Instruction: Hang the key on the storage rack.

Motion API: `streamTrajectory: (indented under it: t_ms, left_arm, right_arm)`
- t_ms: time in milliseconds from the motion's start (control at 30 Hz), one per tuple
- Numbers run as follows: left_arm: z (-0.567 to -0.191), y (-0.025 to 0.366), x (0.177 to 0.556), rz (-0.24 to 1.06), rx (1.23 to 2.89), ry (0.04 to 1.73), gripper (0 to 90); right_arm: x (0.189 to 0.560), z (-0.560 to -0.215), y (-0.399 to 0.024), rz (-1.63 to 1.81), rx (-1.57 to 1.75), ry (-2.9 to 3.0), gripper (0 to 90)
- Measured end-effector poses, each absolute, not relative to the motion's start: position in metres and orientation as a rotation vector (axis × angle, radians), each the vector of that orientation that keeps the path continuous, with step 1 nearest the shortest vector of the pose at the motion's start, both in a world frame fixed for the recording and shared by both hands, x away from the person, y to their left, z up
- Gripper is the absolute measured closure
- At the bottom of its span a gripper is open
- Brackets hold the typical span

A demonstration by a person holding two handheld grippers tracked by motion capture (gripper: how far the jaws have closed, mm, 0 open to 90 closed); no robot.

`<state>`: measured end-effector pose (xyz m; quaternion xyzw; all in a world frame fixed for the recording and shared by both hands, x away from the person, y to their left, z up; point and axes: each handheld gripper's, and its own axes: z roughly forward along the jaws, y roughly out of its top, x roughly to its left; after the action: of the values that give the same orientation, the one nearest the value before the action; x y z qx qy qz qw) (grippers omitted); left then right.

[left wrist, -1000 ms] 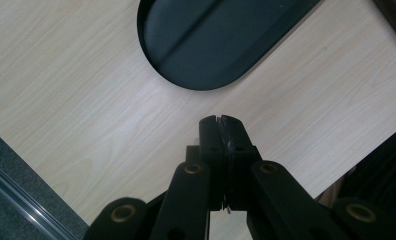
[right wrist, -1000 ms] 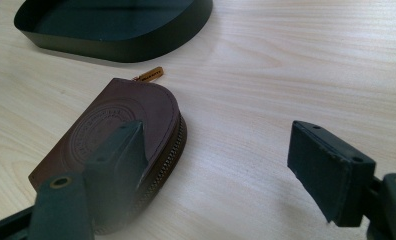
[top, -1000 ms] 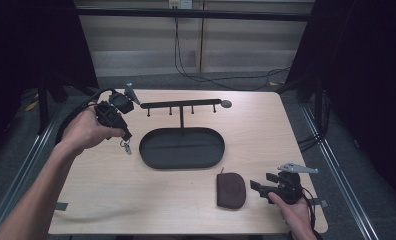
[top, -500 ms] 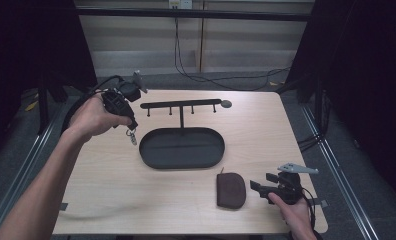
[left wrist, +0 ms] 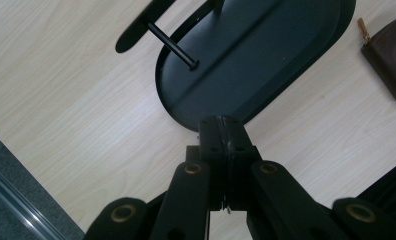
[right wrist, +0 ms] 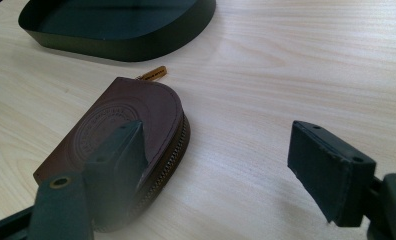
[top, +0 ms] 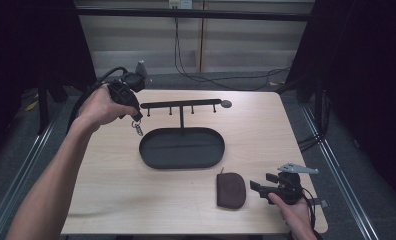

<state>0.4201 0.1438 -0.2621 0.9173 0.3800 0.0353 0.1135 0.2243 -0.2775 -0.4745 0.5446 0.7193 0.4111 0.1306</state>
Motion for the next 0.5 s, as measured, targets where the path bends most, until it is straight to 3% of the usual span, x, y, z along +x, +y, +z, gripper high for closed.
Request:
streamTrajectory:
  t_ms: [500]
  left_arm:
    - [-0.264, 0.13, 0.439, 0.086, 2.691, 1.128, 89.5]
  right_arm:
    - [0.224, -0.475, -0.278, 1.202, 1.583, 2.092, 22.9]
